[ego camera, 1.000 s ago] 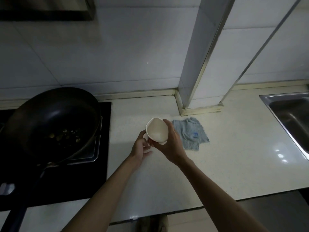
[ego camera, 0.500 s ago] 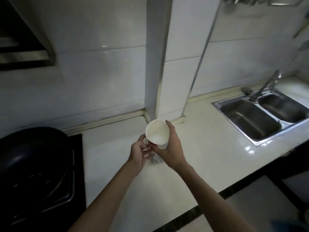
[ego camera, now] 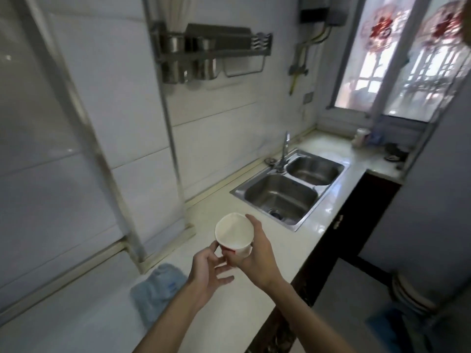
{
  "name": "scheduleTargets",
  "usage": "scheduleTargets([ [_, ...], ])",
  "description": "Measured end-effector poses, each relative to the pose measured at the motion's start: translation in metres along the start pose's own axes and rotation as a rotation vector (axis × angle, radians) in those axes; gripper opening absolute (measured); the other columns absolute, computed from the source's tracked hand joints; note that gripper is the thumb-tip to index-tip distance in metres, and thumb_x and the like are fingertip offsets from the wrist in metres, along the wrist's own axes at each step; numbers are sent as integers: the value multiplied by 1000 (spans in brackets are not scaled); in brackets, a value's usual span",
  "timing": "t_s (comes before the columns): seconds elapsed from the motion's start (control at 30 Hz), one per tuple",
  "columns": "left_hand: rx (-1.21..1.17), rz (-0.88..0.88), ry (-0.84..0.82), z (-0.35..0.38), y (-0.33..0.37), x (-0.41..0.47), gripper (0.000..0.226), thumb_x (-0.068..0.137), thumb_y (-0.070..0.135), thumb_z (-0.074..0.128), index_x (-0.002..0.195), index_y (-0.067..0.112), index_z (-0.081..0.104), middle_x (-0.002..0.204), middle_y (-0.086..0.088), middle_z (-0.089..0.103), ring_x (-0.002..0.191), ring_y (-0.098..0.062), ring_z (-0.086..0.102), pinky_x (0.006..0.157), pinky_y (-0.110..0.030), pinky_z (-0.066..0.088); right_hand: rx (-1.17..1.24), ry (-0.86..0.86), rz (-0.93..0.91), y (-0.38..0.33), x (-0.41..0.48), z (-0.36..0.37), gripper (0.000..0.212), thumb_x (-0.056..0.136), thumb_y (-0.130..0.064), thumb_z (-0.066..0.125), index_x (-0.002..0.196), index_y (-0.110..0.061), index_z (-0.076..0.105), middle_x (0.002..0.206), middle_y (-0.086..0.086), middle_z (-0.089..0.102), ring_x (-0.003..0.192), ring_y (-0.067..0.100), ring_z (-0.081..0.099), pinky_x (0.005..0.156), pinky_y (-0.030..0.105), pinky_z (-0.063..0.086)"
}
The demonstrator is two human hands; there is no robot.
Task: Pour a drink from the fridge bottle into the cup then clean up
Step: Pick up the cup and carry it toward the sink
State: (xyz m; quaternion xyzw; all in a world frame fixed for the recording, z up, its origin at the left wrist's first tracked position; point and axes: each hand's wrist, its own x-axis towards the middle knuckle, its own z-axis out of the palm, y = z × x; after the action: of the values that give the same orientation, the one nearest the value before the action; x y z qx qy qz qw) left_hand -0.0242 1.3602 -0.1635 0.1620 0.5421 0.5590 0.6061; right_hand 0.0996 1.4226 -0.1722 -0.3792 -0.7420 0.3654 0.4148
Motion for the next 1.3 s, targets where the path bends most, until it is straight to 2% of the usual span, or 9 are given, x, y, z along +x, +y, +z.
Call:
scheduleTargets([
  [0.13,87,0,-73,68,0,27,58,77,13,36,132,22,56,111,-20,61,97,-34,58,83,-46,49,-3,69,9,27,18,-64,88,69,-41,84,140,-34,33,133,-20,48,124,4,47,101,33,49],
  [0.37,162,-7,-155,201,-10,72,40,82,12,36,110,23,64,107,-21,62,100,-38,58,101,-54,44,-36,183,40,78,48,-185,86,68,-39,84,138,-34,36,130,-18,50,122,3,48,100,30,49],
  [0.5,152,-38,-223,269,-21,100,51,71,13,40,114,15,66,94,-18,61,88,-35,56,87,-45,46,-38,250,75,104,62,-248,88,65,-36,85,138,-29,37,130,-12,51,122,5,50,100,33,48],
  [0.6,168,-72,-268,317,-26,122,57,64,15,40,115,15,67,92,-17,61,87,-34,56,80,-41,44,-60,316,82,121,71,-293,84,66,-27,86,127,-51,35,124,-20,52,117,-2,50,95,17,46],
  [0.73,194,-92,-317,376,-33,153,59,57,14,40,109,20,69,73,-13,62,74,-29,56,73,-37,43,-90,380,96,149,86,-343,80,64,-27,87,122,-49,38,120,-20,52,114,-1,52,90,15,45],
  [0.87,249,-97,-364,429,-38,195,52,60,12,38,101,20,70,71,-12,63,72,-29,55,76,-38,43,-100,438,130,187,113,-384,79,63,-26,87,119,-53,38,120,-20,53,113,-2,52,88,11,44],
  [1.0,248,-141,-380,478,-33,242,54,57,12,39,100,25,69,81,-14,64,73,-31,55,73,-36,43,-106,479,164,225,150,-418,80,64,-24,88,123,-46,38,118,-21,52,111,-5,52,86,11,45],
  [1.17,262,-206,-438,531,-20,319,46,71,10,37,101,17,71,79,-15,62,72,-31,55,73,-37,42,-108,539,207,272,207,-454,83,69,-20,88,134,-32,38,118,-17,55,110,-3,55,84,14,48],
  [1.3,271,-259,-475,568,-13,361,37,61,14,42,89,9,65,81,-14,59,76,-32,55,72,-36,42,-104,560,220,301,243,-479,84,69,-25,88,136,-28,37,119,-16,54,109,-1,55,86,18,50],
])
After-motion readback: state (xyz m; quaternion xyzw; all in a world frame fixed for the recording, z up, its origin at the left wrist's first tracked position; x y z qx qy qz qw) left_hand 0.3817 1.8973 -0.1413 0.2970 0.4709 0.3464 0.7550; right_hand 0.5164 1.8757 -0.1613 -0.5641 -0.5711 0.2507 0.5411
